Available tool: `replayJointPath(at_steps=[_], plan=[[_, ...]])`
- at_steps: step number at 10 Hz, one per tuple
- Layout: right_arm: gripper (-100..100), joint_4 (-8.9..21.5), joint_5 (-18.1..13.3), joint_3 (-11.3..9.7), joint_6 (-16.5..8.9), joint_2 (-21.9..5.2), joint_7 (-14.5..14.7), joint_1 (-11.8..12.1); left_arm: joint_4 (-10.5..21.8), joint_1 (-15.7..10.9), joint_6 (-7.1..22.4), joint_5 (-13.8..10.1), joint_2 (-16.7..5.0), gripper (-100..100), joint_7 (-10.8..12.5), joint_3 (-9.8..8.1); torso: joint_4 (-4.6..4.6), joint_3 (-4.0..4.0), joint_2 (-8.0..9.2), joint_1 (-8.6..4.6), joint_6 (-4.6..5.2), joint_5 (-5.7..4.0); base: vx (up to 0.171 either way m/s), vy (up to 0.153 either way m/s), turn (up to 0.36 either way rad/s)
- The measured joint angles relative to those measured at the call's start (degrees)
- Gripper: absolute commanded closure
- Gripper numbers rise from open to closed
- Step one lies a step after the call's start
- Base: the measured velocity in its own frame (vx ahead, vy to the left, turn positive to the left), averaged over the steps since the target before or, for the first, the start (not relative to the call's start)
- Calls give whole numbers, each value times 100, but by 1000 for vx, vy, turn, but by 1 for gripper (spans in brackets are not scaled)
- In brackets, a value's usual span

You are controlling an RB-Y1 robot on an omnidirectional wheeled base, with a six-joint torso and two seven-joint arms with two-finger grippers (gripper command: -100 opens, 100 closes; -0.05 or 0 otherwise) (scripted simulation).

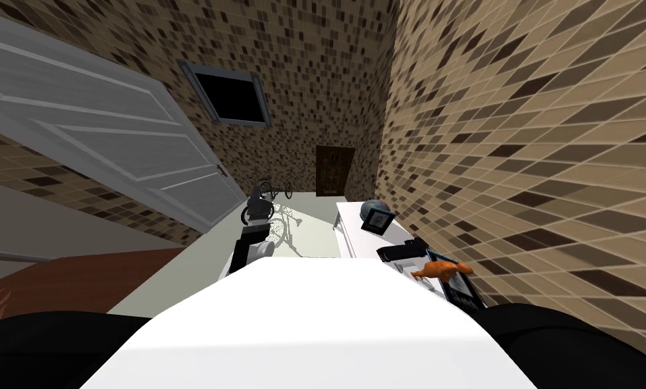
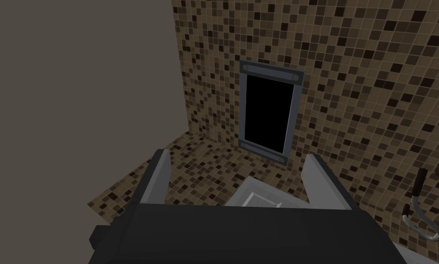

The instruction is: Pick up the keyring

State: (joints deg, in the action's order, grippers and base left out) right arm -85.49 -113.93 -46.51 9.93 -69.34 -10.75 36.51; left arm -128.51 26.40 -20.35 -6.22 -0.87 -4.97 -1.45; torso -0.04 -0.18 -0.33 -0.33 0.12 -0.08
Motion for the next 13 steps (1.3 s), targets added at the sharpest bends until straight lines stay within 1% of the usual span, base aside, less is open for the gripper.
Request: replayJointPath(at_steps=[1,2,3,4,6,8,9,13], plan=[[-100,112,-43,-104,-43,-64,48,-60,0,0,0,0,0,0,0,0,0,2,5,0,1,0,19,-46,41],[-100,146,-128,-114,-62,-92,55,-47,0,0,0,0,0,0,0,0,2,6,11,7,4,1,8,-18,4],[0,148,-139,-112,-62,-95,51,-45,0,0,0,0,0,0,0,0,3,9,16,17,4,3,0,0,0],[-100,148,-138,-112,-62,-94,52,-45,0,0,0,0,1,0,0,0,4,11,19,24,4,4,-20,-8,72],[-100,390,-16,-167,-60,114,179,-177,0,-1,0,0,1,0,0,1,7,18,31,23,3,4,-36,-8,86],[-100,611,70,-171,-30,327,302,-278,0,-1,0,0,1,0,0,0,8,21,37,25,4,4,-32,-3,37],[100,624,78,-173,-27,338,317,-284,0,0,0,0,1,0,0,0,7,18,31,26,5,5,0,0,0],[100,622,74,-174,-27,335,320,-283,0,0,0,0,1,0,0,0,4,12,20,26,7,5,0,0,0]])
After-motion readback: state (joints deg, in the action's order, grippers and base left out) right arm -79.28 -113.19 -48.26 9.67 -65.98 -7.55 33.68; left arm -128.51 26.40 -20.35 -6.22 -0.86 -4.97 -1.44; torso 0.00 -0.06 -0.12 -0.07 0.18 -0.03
